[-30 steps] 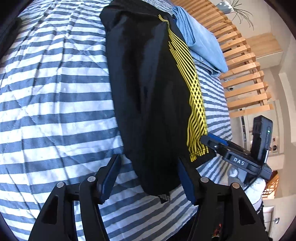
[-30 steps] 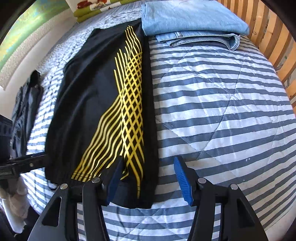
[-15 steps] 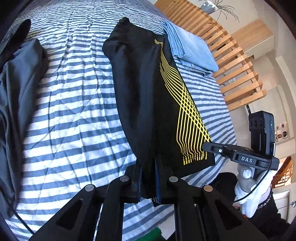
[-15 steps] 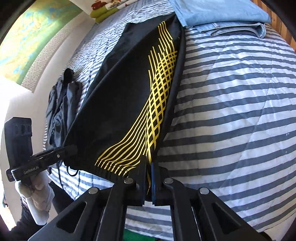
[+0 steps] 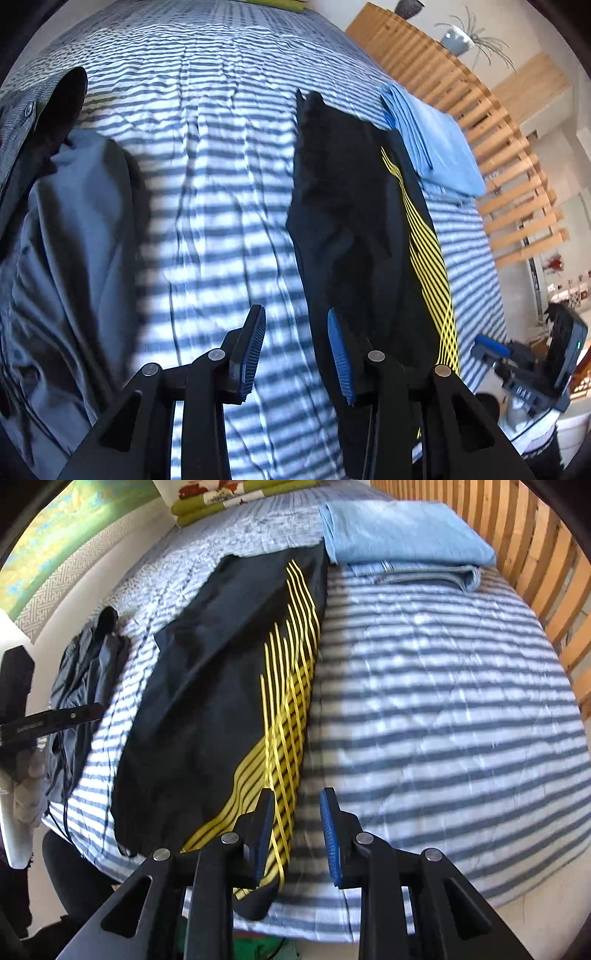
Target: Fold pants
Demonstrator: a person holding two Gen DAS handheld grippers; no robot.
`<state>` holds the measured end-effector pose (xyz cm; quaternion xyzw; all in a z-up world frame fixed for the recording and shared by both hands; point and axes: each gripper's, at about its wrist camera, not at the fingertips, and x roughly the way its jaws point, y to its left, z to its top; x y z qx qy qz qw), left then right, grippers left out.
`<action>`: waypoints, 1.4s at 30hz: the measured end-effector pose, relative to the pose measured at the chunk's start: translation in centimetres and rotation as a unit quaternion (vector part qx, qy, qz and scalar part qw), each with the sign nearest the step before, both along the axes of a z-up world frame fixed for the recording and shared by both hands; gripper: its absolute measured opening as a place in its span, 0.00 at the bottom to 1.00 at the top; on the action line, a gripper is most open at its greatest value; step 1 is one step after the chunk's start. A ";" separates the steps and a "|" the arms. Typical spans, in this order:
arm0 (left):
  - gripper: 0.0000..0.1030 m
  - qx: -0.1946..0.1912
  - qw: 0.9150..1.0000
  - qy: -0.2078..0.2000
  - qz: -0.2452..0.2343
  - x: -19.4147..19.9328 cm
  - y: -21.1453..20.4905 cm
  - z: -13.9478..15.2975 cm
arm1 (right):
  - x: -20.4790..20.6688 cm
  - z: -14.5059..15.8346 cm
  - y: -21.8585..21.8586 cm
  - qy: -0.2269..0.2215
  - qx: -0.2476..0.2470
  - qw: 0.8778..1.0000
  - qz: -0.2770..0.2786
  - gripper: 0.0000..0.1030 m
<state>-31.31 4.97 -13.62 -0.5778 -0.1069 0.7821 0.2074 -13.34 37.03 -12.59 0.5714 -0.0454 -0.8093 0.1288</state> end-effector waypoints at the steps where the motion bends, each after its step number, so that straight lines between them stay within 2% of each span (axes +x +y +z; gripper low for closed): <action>1: 0.39 0.000 1.000 0.003 0.009 -1.7 0.2 0.0 | -0.9 0.1 -0.8 0.013 0.000 1.000 0.014 0.23; 4: 0.39 0.014 1.000 0.007 0.000 -5.8 2.3 0.1 | -4.0 -1.0 -3.3 0.032 0.017 0.999 0.040 0.23; 7: 0.39 -0.046 0.998 0.042 -0.009 -9.7 6.6 -0.3 | -6.3 -2.8 -4.2 0.015 0.008 0.998 0.060 0.23; 8: 0.40 -0.050 0.998 0.039 -0.007 -11.1 7.3 -0.6 | -6.9 -3.3 -4.3 0.008 0.011 0.998 0.060 0.23; 9: 0.41 -0.042 0.999 0.032 -0.005 -12.7 7.6 -1.1 | -7.2 -3.7 -4.3 0.005 0.015 0.998 0.056 0.23; 11: 0.53 -0.032 0.999 0.021 0.003 -15.1 9.0 -2.1 | -7.7 -3.9 -3.7 0.005 0.008 0.999 0.051 0.23; 14: 0.64 -0.044 0.998 0.031 0.011 -18.1 10.1 -2.9 | -8.2 -4.3 -2.9 0.011 0.003 0.999 0.043 0.24; 16: 0.64 -0.055 0.998 0.033 0.026 -20.3 10.8 -3.9 | -8.9 -4.7 -2.7 0.014 0.009 0.999 0.041 0.24; 18: 0.61 -0.026 0.998 0.024 0.048 -22.2 10.5 -5.0 | -9.8 -5.1 -2.6 0.014 0.012 0.999 0.044 0.24; 19: 0.39 -0.005 0.999 0.015 0.046 -22.9 10.5 -5.5 | -10.2 -5.3 -2.6 0.013 0.014 0.999 0.047 0.24; 20: 0.04 -0.008 0.999 0.005 0.037 -23.4 10.9 -6.2 | -10.5 -5.6 -2.6 0.012 0.019 0.998 0.050 0.24; 21: 0.05 -0.018 0.999 0.003 0.033 -23.5 11.3 -6.4 | -10.8 -5.8 -2.6 0.012 0.022 0.998 0.053 0.24; 22: 0.05 -0.024 0.999 0.020 0.036 -23.5 11.4 -6.0 | -11.1 -6.0 -2.6 0.010 0.021 0.998 0.056 0.24; 25: 0.07 -0.038 0.991 0.106 0.066 -23.2 11.3 -4.5 | -11.3 -5.9 -2.6 0.016 0.035 0.997 0.061 0.24; 27: 0.39 -0.049 0.996 0.078 0.021 -23.7 12.2 -5.1 | -11.4 -5.9 -2.5 0.025 0.046 0.997 0.062 0.26; 28: 0.57 -0.066 0.995 0.071 0.019 -23.8 12.2 -5.2 | -11.6 -6.2 -2.5 0.020 0.044 0.997 0.068 0.27; 30: 0.59 -0.078 0.991 0.098 0.050 -23.4 10.7 -4.0 | -11.7 -6.1 -2.3 0.018 0.038 0.997 0.067 0.27; 31: 0.59 -0.066 0.991 0.100 0.066 -23.3 9.4 -3.3 | -11.8 -5.9 -2.2 0.018 0.034 0.997 0.066 0.27; 33: 0.59 -0.016 0.993 0.078 0.082 -22.9 6.7 -2.3 | -11.7 -5.1 -1.9 0.029 0.029 0.997 0.059 0.27; 34: 0.59 0.008 0.995 0.063 0.075 -22.4 5.7 -2.0 | -11.5 -4.8 -1.9 0.033 0.027 0.997 0.057 0.27; 36: 0.57 0.019 0.996 0.058 0.058 -19.8 4.7 -1.5 | -11.0 -4.3 -2.2 0.035 0.019 0.997 0.062 0.27; 37: 0.56 0.015 0.997 0.065 0.038 -18.2 4.6 -1.2 | -10.7 -4.0 -2.4 0.036 0.017 0.997 0.065 0.27; 38: 0.48 0.006 0.997 0.070 0.021 -16.0 4.5 -0.5 | -10.2 -3.8 -2.7 0.039 0.015 0.997 0.069 0.27; 39: 0.44 0.003 0.998 0.069 0.003 -14.4 4.8 -0.6 | -9.8 -3.7 -3.1 0.041 0.013 0.996 0.076 0.27; 41: 0.43 0.010 0.998 0.050 -0.031 -11.2 5.3 -1.3 | -8.7 -3.6 -3.8 0.040 0.010 0.995 0.091 0.27; 42: 0.43 0.001 0.998 0.042 -0.044 -10.1 5.7 -2.0 | -8.2 -3.7 -4.1 0.040 0.008 0.994 0.100 0.27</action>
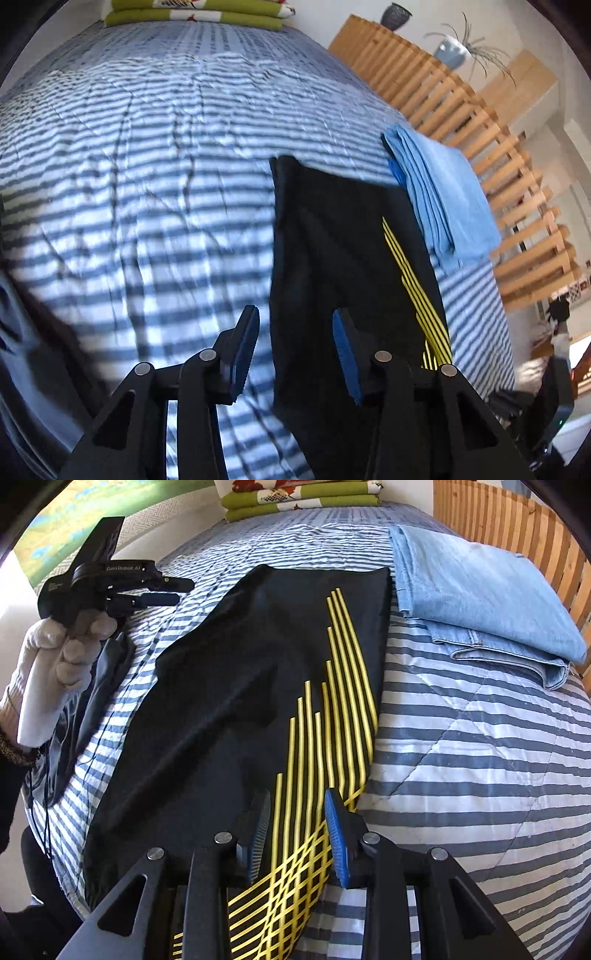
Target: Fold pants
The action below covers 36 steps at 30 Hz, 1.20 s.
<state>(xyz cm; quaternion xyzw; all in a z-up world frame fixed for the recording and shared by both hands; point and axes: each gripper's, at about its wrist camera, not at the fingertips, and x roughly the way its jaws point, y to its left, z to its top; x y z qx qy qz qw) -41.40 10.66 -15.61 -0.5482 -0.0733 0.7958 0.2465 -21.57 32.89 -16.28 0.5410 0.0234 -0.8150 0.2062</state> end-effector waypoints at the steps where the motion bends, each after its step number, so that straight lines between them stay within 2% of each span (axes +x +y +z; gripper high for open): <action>1: 0.43 -0.023 1.000 0.000 -0.013 0.9 0.6 -0.9 | 0.3 -0.2 -0.5 -0.002 0.001 1.000 0.009 0.27; 4: 0.42 -0.132 0.991 0.024 -0.014 1.9 1.2 -3.5 | 0.6 -1.2 -1.2 -0.018 0.012 1.000 0.023 0.27; 5: 0.43 -0.131 0.991 0.030 -0.005 2.0 0.7 -3.6 | 0.6 -1.8 -1.1 -0.024 0.018 0.999 0.022 0.27; 7: 0.43 -0.094 0.995 0.012 0.030 2.0 -1.0 -2.8 | 1.1 -2.0 -0.9 -0.023 0.020 0.999 0.023 0.27; 9: 0.51 -0.073 0.995 0.019 0.058 2.5 -2.6 -1.3 | 1.3 -1.3 -0.6 -0.029 0.022 0.999 0.024 0.27; 10: 0.60 -0.059 0.996 0.021 0.067 2.9 -3.3 -0.7 | 1.4 -0.8 -0.2 -0.030 0.012 0.999 0.021 0.27; 11: 0.64 -0.041 0.996 0.017 0.072 3.3 -4.0 -0.3 | 1.3 -0.3 0.4 -0.028 -0.002 1.000 0.014 0.27; 13: 0.64 -0.027 0.997 0.002 0.068 4.3 -4.5 0.0 | 0.8 0.4 2.1 -0.024 -0.027 0.999 -0.014 0.27; 15: 0.64 -0.031 0.997 -0.011 0.068 4.8 -4.6 -0.4 | -0.5 0.7 3.8 -0.025 -0.052 0.997 -0.055 0.28; 16: 0.64 -0.026 0.997 -0.018 0.070 5.1 -4.4 -0.7 | -1.3 0.6 4.7 -0.028 -0.068 0.993 -0.090 0.28; 18: 0.64 -0.009 0.997 -0.032 0.071 5.6 -3.9 -1.3 | -3.0 0.1 6.2 -0.042 -0.088 0.988 -0.123 0.28; 21: 0.60 0.005 0.997 -0.014 0.076 6.8 -2.9 -1.3 | -4.5 -0.4 6.9 -0.043 -0.102 0.982 -0.154 0.28; 22: 0.51 0.000 0.997 0.005 0.072 7.6 -2.4 -0.8 | -4.6 -0.3 6.6 -0.037 -0.102 0.982 -0.153 0.28; 23: 0.48 -0.005 0.998 0.019 0.058 8.5 -1.7 -0.2 | -4.4 -0.1 6.1 -0.032 -0.099 0.984 -0.146 0.28; 26: 0.47 -0.001 1.000 0.025 -0.001 11.7 0.4 0.6 | -2.9 0.5 3.9 -0.012 -0.081 0.991 -0.105 0.28; 28: 0.47 -0.019 0.999 0.019 -0.047 14.0 1.7 0.3 | -1.8 1.1 2.7 -0.002 -0.069 0.995 -0.069 0.28; 32: 0.46 -0.101 0.991 0.002 -0.092 17.2 2.6 -3.1 | 1.6 0.9 0.9 -0.005 -0.047 0.999 0.007 0.28; 33: 0.47 -0.094 0.991 0.028 -0.095 17.7 2.3 -2.9 | 2.4 0.2 0.5 -0.012 -0.030 0.999 0.021 0.28; 34: 0.47 -0.097 0.990 0.016 -0.099 17.8 2.3 -3.0 | 2.9 -0.8 0.4 -0.023 -0.005 0.999 0.030 0.28; 36: 0.48 -0.061 0.994 -0.008 -0.085 17.2 1.4 -2.1 | 3.5 -2.1 0.7 -0.036 0.010 0.999 0.030 0.27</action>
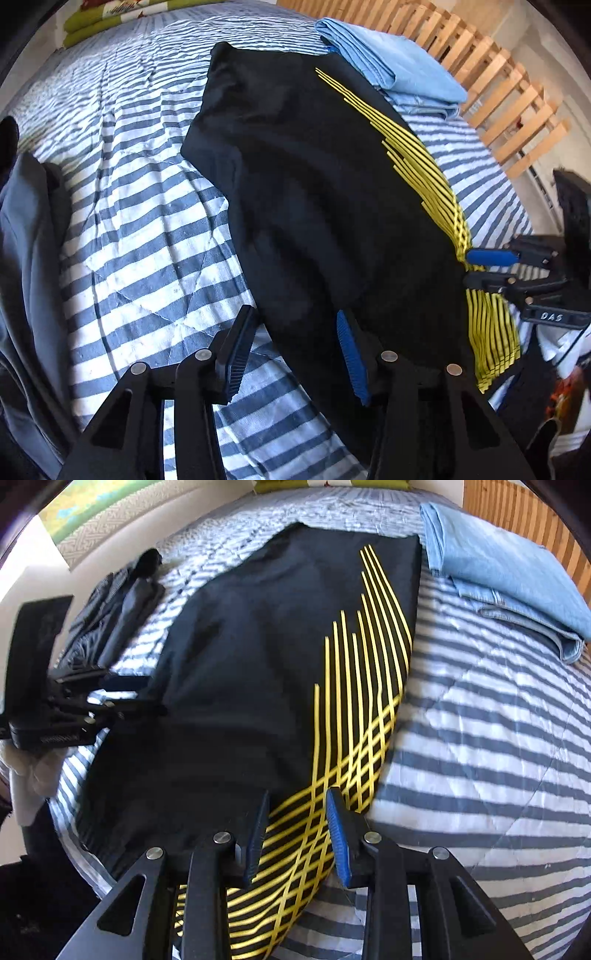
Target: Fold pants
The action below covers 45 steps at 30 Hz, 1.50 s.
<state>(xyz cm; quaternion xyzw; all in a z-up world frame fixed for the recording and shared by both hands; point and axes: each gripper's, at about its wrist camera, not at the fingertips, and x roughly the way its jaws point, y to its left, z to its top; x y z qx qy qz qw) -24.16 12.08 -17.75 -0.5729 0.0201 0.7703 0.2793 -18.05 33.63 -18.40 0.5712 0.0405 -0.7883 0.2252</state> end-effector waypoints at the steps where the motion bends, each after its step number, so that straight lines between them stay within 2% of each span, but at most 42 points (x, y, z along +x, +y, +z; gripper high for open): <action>1: 0.48 0.021 1.000 0.001 0.012 -0.3 -0.6 0.8 | 0.1 0.4 0.3 0.003 -0.009 1.000 -0.003 0.27; 4: 0.51 0.023 0.998 0.023 0.050 -2.1 -2.0 2.4 | -0.4 2.2 1.8 0.010 -0.060 0.998 -0.027 0.28; 6: 0.51 0.033 0.996 0.015 0.083 -4.0 -2.9 2.6 | -1.3 3.3 3.1 0.029 -0.069 0.996 -0.055 0.28; 8: 0.58 0.041 0.993 -0.001 0.107 -6.3 -3.2 2.1 | -2.5 4.0 4.2 0.060 -0.069 0.992 -0.090 0.28; 10: 0.58 0.044 0.990 -0.016 0.132 -8.0 -3.6 1.4 | -3.9 4.1 5.2 0.074 -0.074 0.988 -0.116 0.28; 13: 0.59 0.057 0.986 -0.045 0.151 -10.2 -3.7 0.1 | -6.6 3.0 6.2 0.039 -0.071 0.985 -0.153 0.28; 17: 0.62 0.078 0.979 -0.090 0.166 -11.5 -3.7 -1.7 | -9.0 1.6 6.4 -0.006 -0.078 0.984 -0.161 0.28; 24: 0.62 0.085 0.980 -0.088 0.157 -11.9 -3.7 -1.9 | -10.7 -0.8 7.3 -0.055 -0.121 0.975 -0.177 0.28; 28: 0.61 0.083 0.981 -0.084 0.152 -11.9 -3.6 -1.8 | -10.7 -1.0 7.4 -0.056 -0.138 0.973 -0.174 0.28; 31: 0.60 0.068 0.985 -0.074 0.137 -11.8 -2.9 -1.7 | -10.8 -1.0 6.9 -0.057 -0.141 0.975 -0.165 0.28; 33: 0.52 0.054 0.987 -0.068 0.133 -11.9 -2.5 -1.6 | -11.0 -1.0 6.7 -0.058 -0.145 0.975 -0.160 0.28; 35: 0.31 0.049 0.989 -0.067 0.125 -12.0 -2.1 -1.7 | -11.2 -1.2 6.5 -0.062 -0.154 0.973 -0.158 0.27; 37: 0.23 0.046 0.989 -0.067 0.121 -12.1 -1.9 -2.0 | -11.3 -1.3 5.9 -0.064 -0.157 0.974 -0.152 0.22; 38: 0.12 0.047 0.990 -0.066 0.116 -12.2 -1.8 -2.0 | -11.3 -1.4 5.7 -0.064 -0.157 0.974 -0.151 0.21; 39: 0.10 0.057 0.989 -0.071 0.114 -12.3 -1.9 -2.1 | -11.4 -1.4 5.5 -0.062 -0.157 0.974 -0.150 0.18; 40: 0.08 0.073 0.987 -0.078 0.117 -12.4 -2.2 -2.2 | -11.5 -1.5 5.4 -0.064 -0.159 0.974 -0.148 0.08; 41: 0.07 0.084 0.986 -0.079 0.120 -12.4 -2.5 -2.1 | -11.5 -1.7 5.4 -0.072 -0.172 0.972 -0.146 0.04; 45: 0.06 0.122 0.982 -0.068 0.124 -11.6 -3.8 -0.4 | -11.0 -1.5 5.6 -0.065 -0.201 0.965 -0.153 0.03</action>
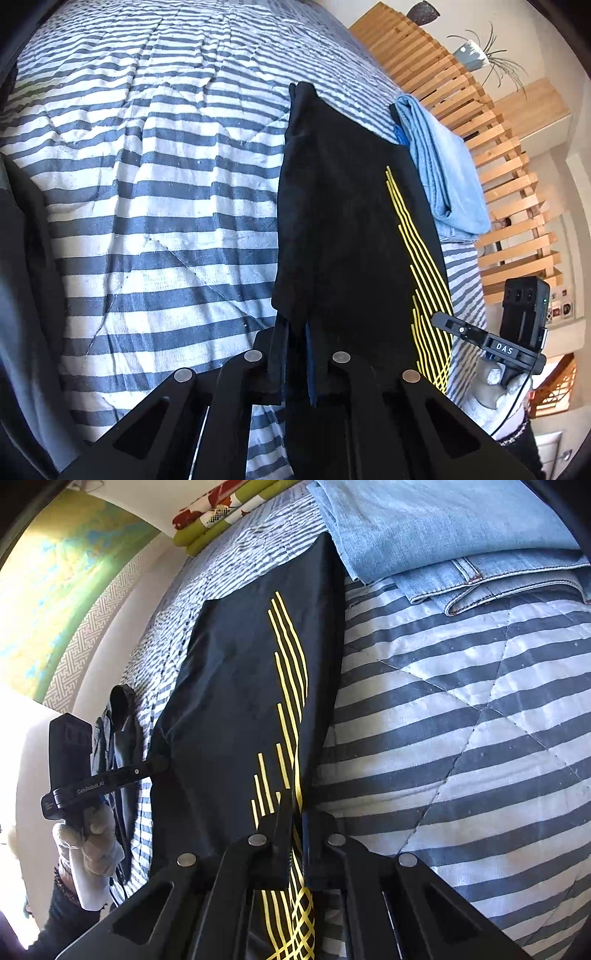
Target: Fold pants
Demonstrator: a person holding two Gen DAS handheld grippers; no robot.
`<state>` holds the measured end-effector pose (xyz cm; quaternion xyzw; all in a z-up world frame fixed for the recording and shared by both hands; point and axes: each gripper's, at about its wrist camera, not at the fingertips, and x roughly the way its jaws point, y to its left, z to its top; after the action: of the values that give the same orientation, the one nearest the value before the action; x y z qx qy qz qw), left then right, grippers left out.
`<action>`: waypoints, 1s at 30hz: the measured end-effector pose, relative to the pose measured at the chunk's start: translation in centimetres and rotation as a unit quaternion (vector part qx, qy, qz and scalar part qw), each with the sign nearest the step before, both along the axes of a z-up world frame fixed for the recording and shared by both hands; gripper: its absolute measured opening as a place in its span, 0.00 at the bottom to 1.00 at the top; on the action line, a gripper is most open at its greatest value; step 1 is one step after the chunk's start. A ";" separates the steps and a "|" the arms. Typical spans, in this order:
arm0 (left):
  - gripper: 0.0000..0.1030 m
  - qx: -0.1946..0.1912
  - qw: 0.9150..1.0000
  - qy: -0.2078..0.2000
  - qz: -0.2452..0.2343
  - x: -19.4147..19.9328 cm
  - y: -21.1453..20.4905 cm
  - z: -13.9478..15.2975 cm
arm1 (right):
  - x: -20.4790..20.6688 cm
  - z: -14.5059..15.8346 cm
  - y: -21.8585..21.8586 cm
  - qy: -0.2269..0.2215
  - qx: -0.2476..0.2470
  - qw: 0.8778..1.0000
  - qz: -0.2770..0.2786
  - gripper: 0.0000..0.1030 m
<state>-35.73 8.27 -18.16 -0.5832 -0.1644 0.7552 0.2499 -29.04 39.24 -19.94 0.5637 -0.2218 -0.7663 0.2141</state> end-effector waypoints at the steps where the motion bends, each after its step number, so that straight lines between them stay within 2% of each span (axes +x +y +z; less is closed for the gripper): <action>1: 0.06 0.010 1.000 0.005 0.002 0.2 -0.3 0.7 | 0.2 0.3 0.1 0.004 -0.011 1.000 -0.003 0.03; 6: 0.06 0.052 0.998 0.047 0.003 2.5 -1.7 5.9 | 1.8 3.9 1.2 0.040 -0.065 0.997 -0.021 0.03; 12: 0.06 0.101 0.989 0.105 -0.002 7.8 -4.1 13.6 | 5.9 10.6 2.8 0.105 -0.102 0.988 -0.038 0.03; 16: 0.06 0.126 0.983 0.132 -0.013 13.3 -5.8 18.6 | 10.8 15.4 2.9 0.154 -0.117 0.980 -0.035 0.03; 21: 0.06 0.142 0.978 0.149 -0.036 21.2 -8.0 23.3 | 19.2 21.1 2.0 0.218 -0.115 0.969 -0.020 0.03; 23: 0.06 0.142 0.978 0.145 -0.044 22.7 -8.7 24.1 | 22.3 23.0 1.9 0.234 -0.120 0.965 -0.015 0.03; 26: 0.06 0.147 0.981 0.117 -0.040 22.0 -9.2 23.8 | 24.3 23.9 1.3 0.252 -0.107 0.962 -0.011 0.03; 28: 0.06 0.143 0.984 0.098 -0.032 19.8 -8.9 22.4 | 23.7 23.3 0.9 0.246 -0.107 0.963 -0.015 0.03; 30: 0.06 0.139 0.988 0.062 -0.022 15.9 -8.0 19.9 | 21.8 21.8 0.8 0.232 -0.102 0.967 -0.026 0.03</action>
<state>-19.84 0.29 1.71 -0.4982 -0.2388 0.7542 0.3550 -7.29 40.06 1.90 0.3399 -0.2582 -0.8545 0.2960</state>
